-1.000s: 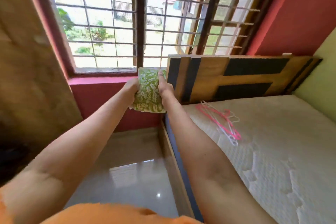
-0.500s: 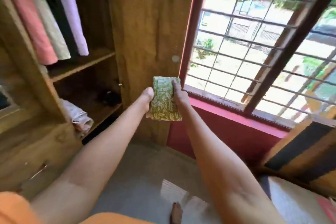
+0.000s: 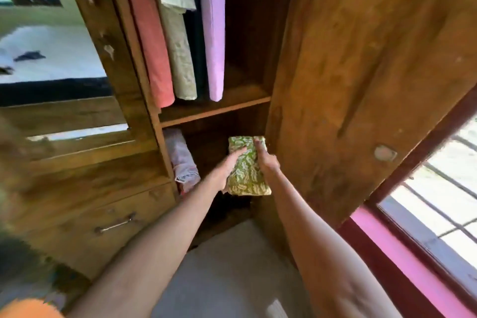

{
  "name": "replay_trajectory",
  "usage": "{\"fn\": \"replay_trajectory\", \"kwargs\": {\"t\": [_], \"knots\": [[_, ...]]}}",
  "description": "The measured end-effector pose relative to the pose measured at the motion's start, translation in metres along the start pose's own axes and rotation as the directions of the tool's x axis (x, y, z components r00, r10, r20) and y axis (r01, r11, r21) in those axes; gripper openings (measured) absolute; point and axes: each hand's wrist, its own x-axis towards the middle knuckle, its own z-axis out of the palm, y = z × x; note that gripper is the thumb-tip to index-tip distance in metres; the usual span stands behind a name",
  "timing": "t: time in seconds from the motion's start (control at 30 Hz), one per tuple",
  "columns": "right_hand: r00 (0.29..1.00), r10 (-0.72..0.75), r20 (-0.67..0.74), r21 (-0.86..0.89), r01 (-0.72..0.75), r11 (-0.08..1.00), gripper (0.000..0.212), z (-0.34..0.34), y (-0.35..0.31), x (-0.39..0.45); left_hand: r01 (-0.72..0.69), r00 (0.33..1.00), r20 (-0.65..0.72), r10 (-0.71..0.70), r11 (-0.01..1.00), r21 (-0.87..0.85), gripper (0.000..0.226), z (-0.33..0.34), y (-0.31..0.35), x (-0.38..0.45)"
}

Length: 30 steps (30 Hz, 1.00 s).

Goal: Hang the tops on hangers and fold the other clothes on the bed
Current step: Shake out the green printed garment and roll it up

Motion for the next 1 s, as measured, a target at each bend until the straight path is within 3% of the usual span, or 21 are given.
{"fn": "replay_trajectory", "kwargs": {"t": [0.1, 0.17, 0.27, 0.4, 0.5, 0.57, 0.7, 0.83, 1.0], "knots": [[0.994, 0.031, 0.103, -0.051, -0.026, 0.998, 0.083, 0.027, -0.003, 0.035, 0.036, 0.997, -0.074, -0.028, 0.994, 0.108, 0.067, -0.019, 0.002, 0.034], [0.993, 0.026, 0.115, -0.077, -0.017, 0.997, 0.080, 0.045, 0.000, 0.062, 0.049, 0.990, -0.140, -0.036, 0.995, 0.091, 0.072, -0.032, 0.003, 0.064], [0.999, 0.008, 0.053, -0.134, -0.001, 0.991, 0.076, 0.066, 0.011, 0.097, 0.058, 0.977, -0.210, -0.046, 0.997, 0.053, 0.068, -0.041, 0.003, 0.108], [0.992, 0.126, -0.011, -0.269, -0.124, 0.955, 0.080, 0.090, 0.022, 0.156, 0.118, 0.965, -0.229, -0.125, 0.992, -0.044, 0.066, -0.054, 0.004, 0.184], [0.983, 0.184, -0.023, -0.224, -0.185, 0.957, 0.086, 0.105, 0.034, 0.198, 0.164, 0.951, -0.244, -0.191, 0.978, -0.127, 0.070, -0.060, 0.004, 0.239], [0.979, 0.202, -0.017, -0.152, -0.203, 0.967, 0.087, 0.115, 0.043, 0.229, 0.170, 0.946, -0.252, -0.206, 0.973, -0.156, 0.065, -0.064, 0.003, 0.278], [0.976, 0.216, -0.014, -0.166, -0.215, 0.962, 0.071, 0.124, 0.060, 0.275, 0.226, 0.956, -0.159, -0.246, 0.965, -0.135, 0.034, -0.069, -0.011, 0.341], [0.982, 0.186, -0.016, -0.231, -0.185, 0.955, 0.058, 0.140, 0.084, 0.311, 0.226, 0.956, -0.149, -0.252, 0.959, -0.171, 0.042, -0.070, -0.027, 0.386], [0.997, 0.056, -0.055, -0.360, -0.072, 0.930, 0.052, 0.154, 0.112, 0.326, 0.268, 0.940, -0.160, -0.300, 0.944, -0.190, 0.022, -0.079, -0.045, 0.414]]}}
